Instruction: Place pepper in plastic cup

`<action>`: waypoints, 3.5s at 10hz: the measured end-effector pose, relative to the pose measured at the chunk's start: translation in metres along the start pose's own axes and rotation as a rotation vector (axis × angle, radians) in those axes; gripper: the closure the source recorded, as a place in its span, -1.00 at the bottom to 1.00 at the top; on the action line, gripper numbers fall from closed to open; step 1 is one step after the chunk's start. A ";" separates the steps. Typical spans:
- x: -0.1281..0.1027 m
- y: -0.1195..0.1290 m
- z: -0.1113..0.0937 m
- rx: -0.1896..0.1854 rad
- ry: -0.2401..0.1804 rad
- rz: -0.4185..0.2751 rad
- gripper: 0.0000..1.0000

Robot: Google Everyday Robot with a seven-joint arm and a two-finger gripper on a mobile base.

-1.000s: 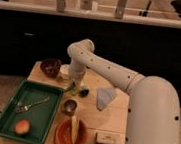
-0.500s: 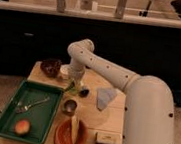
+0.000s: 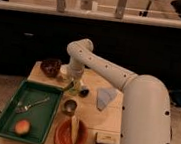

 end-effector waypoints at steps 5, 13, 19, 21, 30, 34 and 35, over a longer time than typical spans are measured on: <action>-0.003 0.000 0.002 -0.004 -0.014 -0.012 -0.60; -0.003 0.005 -0.001 0.004 -0.023 -0.024 -0.60; -0.002 0.006 -0.001 0.004 -0.023 -0.023 -0.60; -0.002 0.006 -0.001 0.004 -0.023 -0.023 -0.60; -0.002 0.006 -0.001 0.005 -0.022 -0.023 -0.60; -0.002 0.006 -0.001 0.005 -0.022 -0.023 -0.60; -0.002 0.006 -0.001 0.005 -0.022 -0.023 -0.60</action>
